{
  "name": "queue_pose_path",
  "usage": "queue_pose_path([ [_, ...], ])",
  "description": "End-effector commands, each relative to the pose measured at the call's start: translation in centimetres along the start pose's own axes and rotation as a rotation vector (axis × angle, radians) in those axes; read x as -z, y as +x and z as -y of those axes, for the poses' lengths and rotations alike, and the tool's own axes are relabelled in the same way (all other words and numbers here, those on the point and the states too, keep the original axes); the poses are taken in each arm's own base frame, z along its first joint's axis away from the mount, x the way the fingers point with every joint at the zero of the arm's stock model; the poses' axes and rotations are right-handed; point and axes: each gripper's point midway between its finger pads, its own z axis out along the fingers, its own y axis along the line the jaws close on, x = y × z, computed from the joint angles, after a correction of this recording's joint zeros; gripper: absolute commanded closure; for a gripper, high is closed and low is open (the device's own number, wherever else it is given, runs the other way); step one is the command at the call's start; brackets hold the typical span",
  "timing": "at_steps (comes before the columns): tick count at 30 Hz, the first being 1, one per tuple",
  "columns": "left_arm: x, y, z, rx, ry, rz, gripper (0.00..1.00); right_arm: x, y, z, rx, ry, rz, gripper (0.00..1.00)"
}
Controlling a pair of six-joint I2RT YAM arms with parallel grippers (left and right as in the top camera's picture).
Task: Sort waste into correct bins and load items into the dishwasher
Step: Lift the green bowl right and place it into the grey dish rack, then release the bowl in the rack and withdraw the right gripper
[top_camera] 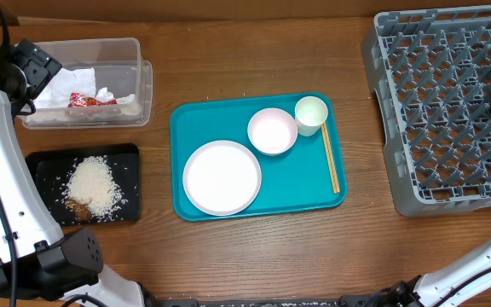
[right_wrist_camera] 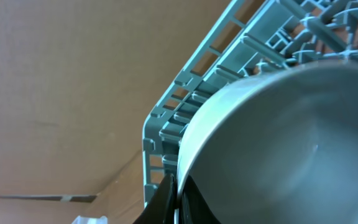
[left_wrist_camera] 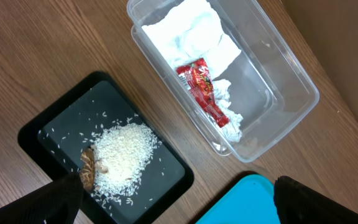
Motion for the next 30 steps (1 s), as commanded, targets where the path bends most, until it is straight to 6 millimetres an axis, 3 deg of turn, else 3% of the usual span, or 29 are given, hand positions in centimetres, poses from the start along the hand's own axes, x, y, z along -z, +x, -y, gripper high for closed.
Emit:
queue_pose_path([
  [1,-0.4,0.0,0.1,-0.026,-0.011,0.001,0.00,-0.3,0.5,-0.7,0.012,-0.064,-0.025,0.96],
  [8,-0.4,0.0,0.1,-0.026,-0.011,0.001,0.00,-0.4,0.7,-0.5,-0.017,-0.055,-0.031,0.96],
  [14,-0.4,0.0,0.1,-0.026,-0.011,0.001,0.00,1.0,1.7,3.8,-0.199,0.146,-0.019,0.96],
  [21,-0.4,0.0,0.1,-0.026,-0.011,0.001,0.00,4.2,2.2,5.5,-0.369,0.181,-0.008,0.96],
  [30,-0.4,0.0,0.1,-0.026,-0.011,0.001,0.00,9.1,1.8,4.7,-0.488,0.167,0.037,0.69],
])
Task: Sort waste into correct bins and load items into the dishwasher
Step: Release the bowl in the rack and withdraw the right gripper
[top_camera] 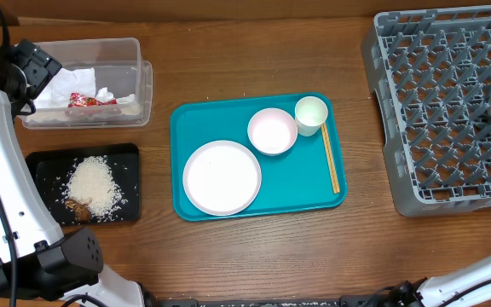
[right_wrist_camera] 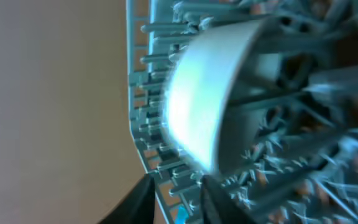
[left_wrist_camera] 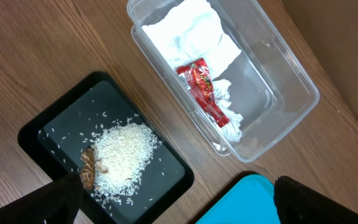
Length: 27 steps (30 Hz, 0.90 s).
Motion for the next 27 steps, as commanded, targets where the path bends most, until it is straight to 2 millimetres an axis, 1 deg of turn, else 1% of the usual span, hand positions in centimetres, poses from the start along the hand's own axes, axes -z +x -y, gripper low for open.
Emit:
queue_pose_path([
  [1,-0.4,0.0,0.1,-0.025,-0.011,0.001,0.00,2.0,0.2,-1.8,0.014,-0.003,0.033,0.67],
  [4,-0.4,0.0,0.1,-0.026,-0.011,0.001,0.00,3.8,0.2,-2.9,0.026,-0.001,0.068,0.42],
  [5,-0.4,0.0,0.1,-0.026,-0.011,0.001,0.00,4.5,0.2,-3.4,0.037,0.002,0.084,0.31],
  [6,-0.4,0.0,0.1,-0.026,-0.011,0.001,0.00,5.2,0.2,-3.9,0.045,0.009,0.103,0.27],
  [9,-0.4,0.0,0.1,-0.026,-0.011,0.001,0.00,7.5,0.1,-5.3,0.057,0.067,0.188,0.26],
  [11,-0.4,0.0,0.1,-0.026,-0.011,0.001,0.00,8.8,-0.1,-6.2,0.094,0.111,0.251,0.26],
  [12,-0.4,0.0,0.1,-0.026,-0.011,0.001,0.00,9.2,-0.3,-7.0,0.130,0.125,0.283,0.26],
  [13,-0.4,0.0,0.1,-0.026,-0.011,0.001,0.00,9.2,-0.4,-7.7,0.163,0.132,0.305,0.29],
  [14,-0.4,0.0,0.1,-0.026,-0.011,0.001,0.00,9.0,-0.6,-8.2,0.191,0.138,0.320,0.38],
  [16,-0.4,0.0,0.1,-0.026,-0.011,0.001,0.00,7.7,-0.5,-9.1,0.235,0.155,0.329,0.66],
  [17,-0.4,0.0,0.1,-0.026,-0.011,0.001,0.00,7.0,-0.5,-9.0,0.244,0.183,0.334,0.87],
  [18,-0.4,0.0,0.1,-0.026,-0.011,0.001,0.00,6.1,-0.5,-8.7,0.253,0.232,0.346,0.96],
  [23,-0.4,0.0,0.1,-0.026,-0.011,0.001,0.00,2.3,-1.0,-7.6,0.328,0.494,0.453,0.96],
  [25,-0.4,0.0,0.1,-0.026,-0.011,0.001,0.00,0.7,-0.8,-7.7,0.372,0.582,0.499,0.96],
  [27,-0.4,0.0,0.1,-0.026,-0.011,0.001,0.00,-0.1,-0.6,-7.8,0.401,0.650,0.539,0.92],
])
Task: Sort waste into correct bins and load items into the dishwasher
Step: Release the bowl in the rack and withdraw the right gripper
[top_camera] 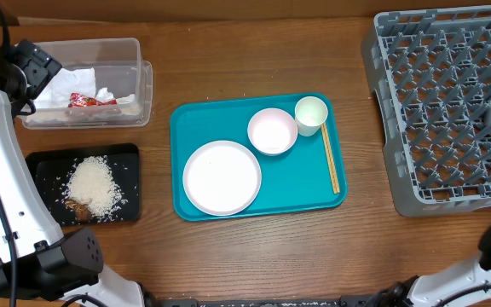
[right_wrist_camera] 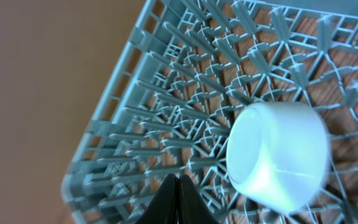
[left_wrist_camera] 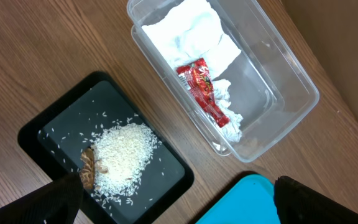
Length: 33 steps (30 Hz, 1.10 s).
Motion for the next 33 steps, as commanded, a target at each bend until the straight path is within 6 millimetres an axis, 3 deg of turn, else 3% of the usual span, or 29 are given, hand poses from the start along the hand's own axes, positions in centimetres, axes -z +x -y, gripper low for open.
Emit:
queue_pose_path([
  [1,-0.4,0.0,0.1,-0.025,-0.011,0.001,0.00,-0.9,-1.0,1.9,0.062,0.271,0.146,0.92],
  [11,-0.4,0.0,0.1,-0.025,-0.011,0.001,0.00,-5.2,1.4,4.8,0.089,0.423,0.100,0.96],
  [20,-0.4,0.0,0.1,-0.025,-0.011,0.001,0.00,-7.2,2.9,7.9,0.077,0.494,0.036,0.96],
  [25,-0.4,0.0,0.1,-0.025,-0.011,0.001,0.00,-5.7,2.3,10.1,0.080,0.622,0.068,0.96],
  [30,-0.4,0.0,0.1,-0.025,-0.011,0.001,0.00,-1.5,1.1,13.7,0.022,0.881,0.182,0.96],
  [33,-0.4,0.0,0.1,-0.025,-0.011,0.001,0.00,0.2,1.0,13.3,-0.070,0.871,0.218,0.96],
])
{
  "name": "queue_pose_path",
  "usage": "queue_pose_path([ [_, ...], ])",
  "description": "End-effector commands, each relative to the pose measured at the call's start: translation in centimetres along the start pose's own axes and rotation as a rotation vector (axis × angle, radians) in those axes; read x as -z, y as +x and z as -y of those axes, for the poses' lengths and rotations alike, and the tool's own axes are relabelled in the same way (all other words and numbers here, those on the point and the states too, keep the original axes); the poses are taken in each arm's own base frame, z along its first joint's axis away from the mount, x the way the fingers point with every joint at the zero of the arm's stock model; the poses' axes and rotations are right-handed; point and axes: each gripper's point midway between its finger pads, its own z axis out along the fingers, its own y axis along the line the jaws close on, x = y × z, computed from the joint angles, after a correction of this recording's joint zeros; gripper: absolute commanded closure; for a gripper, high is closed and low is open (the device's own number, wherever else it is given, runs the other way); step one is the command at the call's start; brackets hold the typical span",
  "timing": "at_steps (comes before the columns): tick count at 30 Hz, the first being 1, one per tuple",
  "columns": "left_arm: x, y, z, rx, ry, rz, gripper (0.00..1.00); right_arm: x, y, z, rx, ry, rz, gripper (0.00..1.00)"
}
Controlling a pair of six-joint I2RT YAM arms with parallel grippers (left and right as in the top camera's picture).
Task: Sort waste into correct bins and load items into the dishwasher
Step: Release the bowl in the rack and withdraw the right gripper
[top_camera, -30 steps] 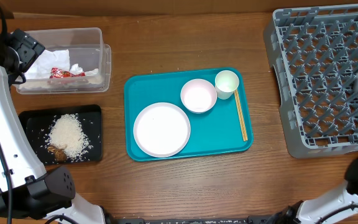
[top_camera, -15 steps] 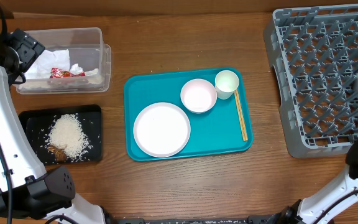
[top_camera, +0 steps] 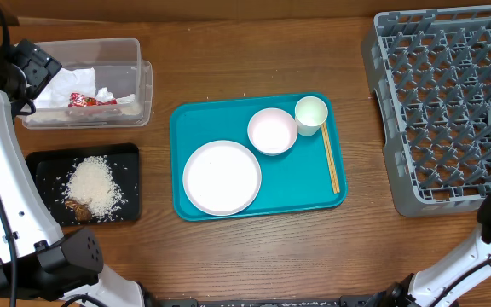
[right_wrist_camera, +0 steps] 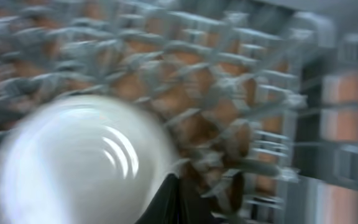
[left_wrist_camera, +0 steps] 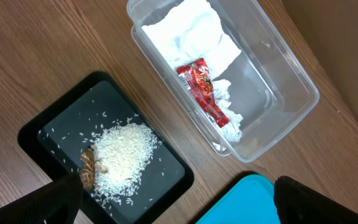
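On the teal tray (top_camera: 314, 183) lie a white plate (top_camera: 222, 177), a pink bowl (top_camera: 272, 130), a pale green cup (top_camera: 310, 112) and chopsticks (top_camera: 331, 159). A white bowl rests upside down at the right edge of the grey dish rack (top_camera: 437, 102); it fills the left of the blurred right wrist view as the bowl (right_wrist_camera: 73, 162). My right gripper (right_wrist_camera: 176, 200) is shut, its tips beside the bowl. My left gripper (left_wrist_camera: 176, 199) hangs open high over the bins, holding nothing.
A clear bin (top_camera: 139, 94) at the back left holds white tissues (left_wrist_camera: 191, 31) and a red wrapper (left_wrist_camera: 205, 90). In front of it a black tray (top_camera: 130, 153) carries rice (left_wrist_camera: 122, 154) and a brown scrap (left_wrist_camera: 88, 165). My left arm runs along the left edge.
The right wrist camera has swung: the upturned bowl sat at the right of its view, apart from the fingers, and now looms blurred at the left. The left arm has not moved.
My right gripper first held the white bowl by its rim over the rack's right side. A second later the bowl was lower among the rack's prongs. Then it rested upside down in the rack, free of the shut fingers, where it still lies. The left arm stayed put throughout.
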Motion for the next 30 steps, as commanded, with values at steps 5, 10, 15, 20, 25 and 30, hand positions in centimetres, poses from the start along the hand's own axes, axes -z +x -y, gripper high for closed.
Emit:
queue_pose_path([
  [5,-0.4,0.0,0.1,-0.025,-0.011,0.001,0.00,7.3,-3.5,1.4,-0.252,-0.131,0.078,0.96],
  [10,-0.4,0.0,0.1,-0.025,-0.011,0.001,0.00,14.5,-2.1,-2.4,-0.246,-0.529,-0.085,0.90],
  [15,-0.4,0.0,0.1,-0.025,-0.011,0.001,0.00,21.8,3.5,-6.1,-0.107,-0.895,-0.393,0.56],
  [20,-0.4,0.0,0.1,-0.025,-0.011,0.001,0.00,29.6,11.3,-8.5,0.286,-1.236,-0.604,0.41],
  [25,-0.4,0.0,0.1,-0.025,-0.011,0.001,0.00,33.3,19.3,-8.2,0.571,-1.212,-0.712,0.36],
  [30,-0.4,0.0,0.1,-0.025,-0.011,0.001,0.00,35.5,27.1,-7.2,0.855,-1.050,-0.702,0.34],
])
